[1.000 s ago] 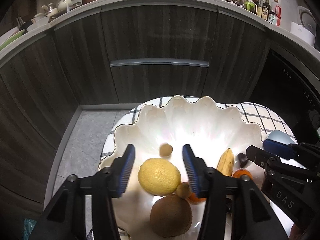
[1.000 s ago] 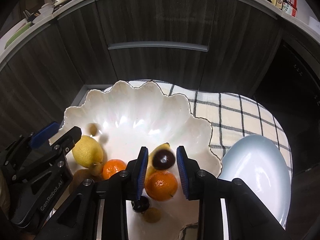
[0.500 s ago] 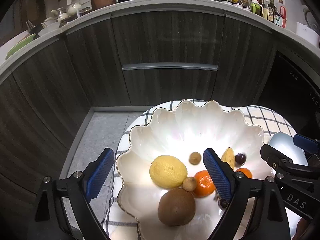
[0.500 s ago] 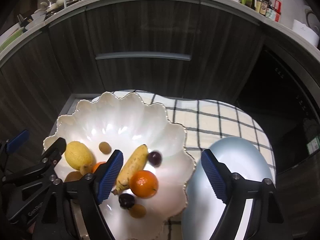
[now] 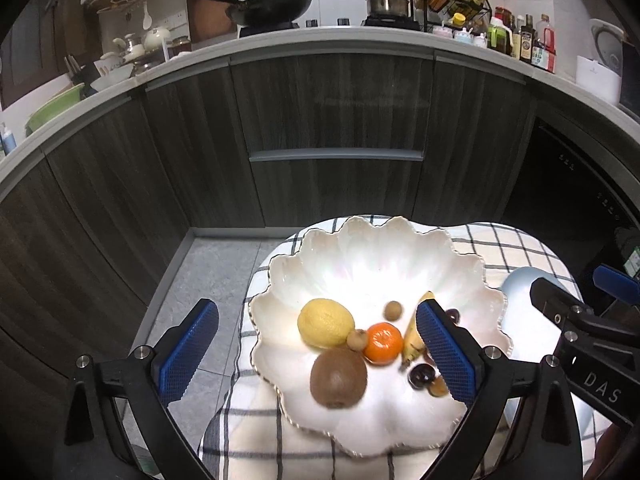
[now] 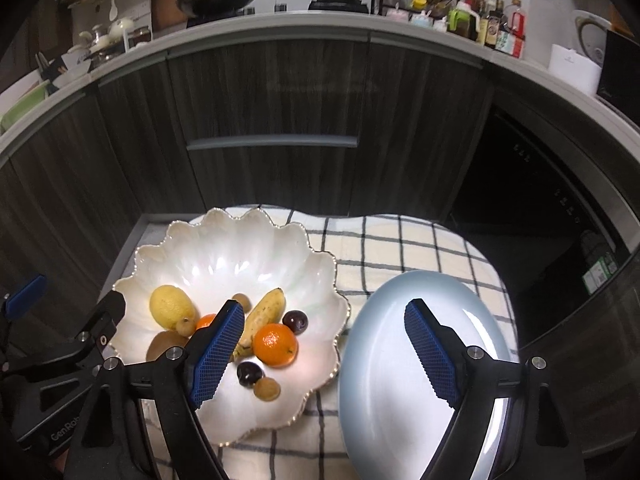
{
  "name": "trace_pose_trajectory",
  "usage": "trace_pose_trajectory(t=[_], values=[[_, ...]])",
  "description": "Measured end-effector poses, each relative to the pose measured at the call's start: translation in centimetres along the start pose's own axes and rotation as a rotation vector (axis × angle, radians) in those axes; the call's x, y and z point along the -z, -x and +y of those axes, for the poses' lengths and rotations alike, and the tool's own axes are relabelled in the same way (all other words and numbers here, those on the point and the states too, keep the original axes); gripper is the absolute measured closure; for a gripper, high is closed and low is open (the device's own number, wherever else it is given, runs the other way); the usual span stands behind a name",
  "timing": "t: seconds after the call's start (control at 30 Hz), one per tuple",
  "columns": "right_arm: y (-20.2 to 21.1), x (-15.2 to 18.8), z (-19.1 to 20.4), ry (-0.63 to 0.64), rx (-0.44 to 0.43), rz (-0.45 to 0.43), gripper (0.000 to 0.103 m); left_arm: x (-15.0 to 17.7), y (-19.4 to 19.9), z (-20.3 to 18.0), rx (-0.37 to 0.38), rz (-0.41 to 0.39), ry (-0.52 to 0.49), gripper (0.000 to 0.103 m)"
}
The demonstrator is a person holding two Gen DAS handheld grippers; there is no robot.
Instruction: Organize fruits
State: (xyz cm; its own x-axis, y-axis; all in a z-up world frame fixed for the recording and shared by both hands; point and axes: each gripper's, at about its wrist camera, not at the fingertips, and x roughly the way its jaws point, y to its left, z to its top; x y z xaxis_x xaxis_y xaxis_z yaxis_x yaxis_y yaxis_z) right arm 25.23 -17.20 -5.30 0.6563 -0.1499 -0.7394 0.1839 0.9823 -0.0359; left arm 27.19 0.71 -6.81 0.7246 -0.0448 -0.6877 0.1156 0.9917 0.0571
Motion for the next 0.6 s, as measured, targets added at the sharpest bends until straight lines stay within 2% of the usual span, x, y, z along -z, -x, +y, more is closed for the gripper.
trace_pose_trajectory(t=[0.33,0.6], values=[[6.0,1.7,-1.9,-0.030,0.015,-0.070,0.020,1.2,6.3,-1.1,0.014,-0.056,-0.012,0.001],[9.9,4.2,-3.3,-0.047,0.036,-0.097,0.020,3.0,9.8,-1.8,0.030,-0.069,-0.007,0.000]])
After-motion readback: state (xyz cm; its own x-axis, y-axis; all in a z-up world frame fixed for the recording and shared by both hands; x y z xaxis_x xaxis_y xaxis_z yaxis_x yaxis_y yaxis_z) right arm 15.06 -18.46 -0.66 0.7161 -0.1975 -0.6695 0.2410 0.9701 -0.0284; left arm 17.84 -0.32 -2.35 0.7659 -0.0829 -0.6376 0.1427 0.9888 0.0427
